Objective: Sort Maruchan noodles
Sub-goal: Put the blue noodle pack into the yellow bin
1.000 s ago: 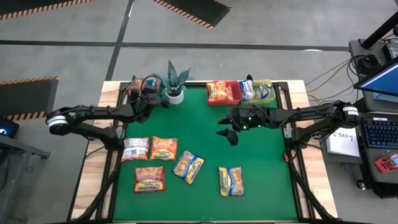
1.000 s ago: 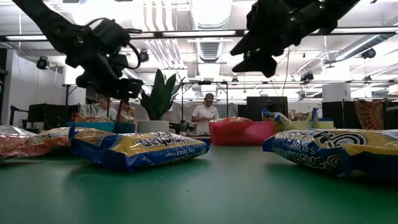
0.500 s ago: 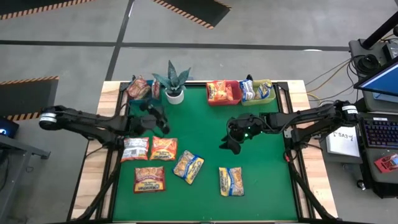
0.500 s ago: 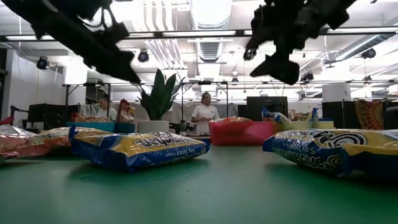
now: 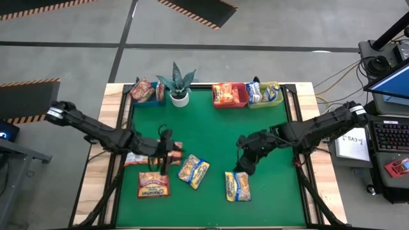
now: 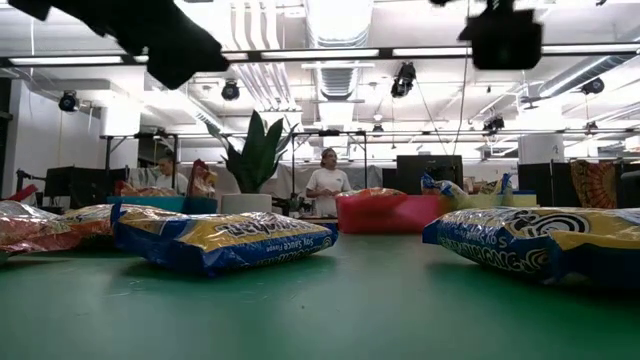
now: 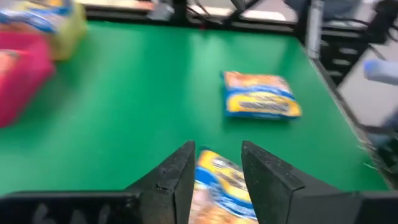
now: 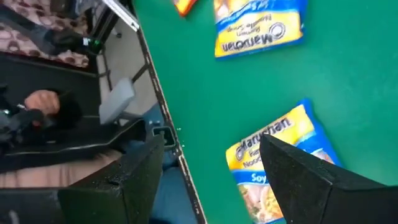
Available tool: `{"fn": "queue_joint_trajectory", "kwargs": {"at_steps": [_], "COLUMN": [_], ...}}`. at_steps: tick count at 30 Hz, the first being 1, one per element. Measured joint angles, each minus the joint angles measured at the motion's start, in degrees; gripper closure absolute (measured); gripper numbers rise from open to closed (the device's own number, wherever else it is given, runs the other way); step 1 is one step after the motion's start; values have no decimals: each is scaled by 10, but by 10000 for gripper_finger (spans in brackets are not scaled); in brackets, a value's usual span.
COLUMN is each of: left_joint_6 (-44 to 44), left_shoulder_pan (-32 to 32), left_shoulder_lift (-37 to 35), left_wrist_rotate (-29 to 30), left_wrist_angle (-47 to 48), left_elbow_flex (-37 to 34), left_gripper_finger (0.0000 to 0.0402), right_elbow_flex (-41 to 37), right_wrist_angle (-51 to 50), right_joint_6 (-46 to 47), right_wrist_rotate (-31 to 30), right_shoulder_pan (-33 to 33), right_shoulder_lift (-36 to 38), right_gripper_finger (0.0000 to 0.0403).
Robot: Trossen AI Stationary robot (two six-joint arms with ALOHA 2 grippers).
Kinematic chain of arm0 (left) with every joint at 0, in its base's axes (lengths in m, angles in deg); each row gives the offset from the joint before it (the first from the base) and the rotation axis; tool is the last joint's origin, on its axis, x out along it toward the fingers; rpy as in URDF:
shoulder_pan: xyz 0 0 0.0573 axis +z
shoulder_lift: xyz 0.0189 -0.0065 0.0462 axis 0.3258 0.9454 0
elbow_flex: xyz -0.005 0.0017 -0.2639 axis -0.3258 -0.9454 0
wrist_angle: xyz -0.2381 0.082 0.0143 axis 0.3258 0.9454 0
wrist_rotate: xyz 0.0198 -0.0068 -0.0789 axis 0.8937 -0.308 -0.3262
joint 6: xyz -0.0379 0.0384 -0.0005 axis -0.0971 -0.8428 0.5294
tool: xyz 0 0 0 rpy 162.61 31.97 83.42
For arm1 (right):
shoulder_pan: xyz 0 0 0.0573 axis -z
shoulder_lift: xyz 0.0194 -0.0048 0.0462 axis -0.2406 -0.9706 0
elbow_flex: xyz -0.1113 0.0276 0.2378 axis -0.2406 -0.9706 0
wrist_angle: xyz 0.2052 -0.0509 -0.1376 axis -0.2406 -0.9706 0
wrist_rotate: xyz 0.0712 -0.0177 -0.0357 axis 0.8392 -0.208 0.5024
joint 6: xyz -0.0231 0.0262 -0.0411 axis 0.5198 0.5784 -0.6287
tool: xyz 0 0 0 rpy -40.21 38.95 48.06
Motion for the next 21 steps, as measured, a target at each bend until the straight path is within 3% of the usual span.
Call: {"fn": "queue_joint_trajectory", "kwargs": {"at_steps": [9,21], "left_joint_6": [49,95], "left_shoulder_pan": [-75,-89], "left_shoulder_lift": [129,256], "left_wrist_rotate": [-1,-16], "left_wrist_angle": [3,15], "left_elbow_flex": [28,52], "left_gripper_finger": [307,326], "right_elbow_flex": [-36,-131], "right_wrist_angle": [-11,9], "right_joint_6": [34,90], "right_wrist_rotate": [-114,-212], "right_shoulder_pan": [-71,-75], "right_shoulder_lift": [0,-2], "right_gripper_finger": [149,149]}}
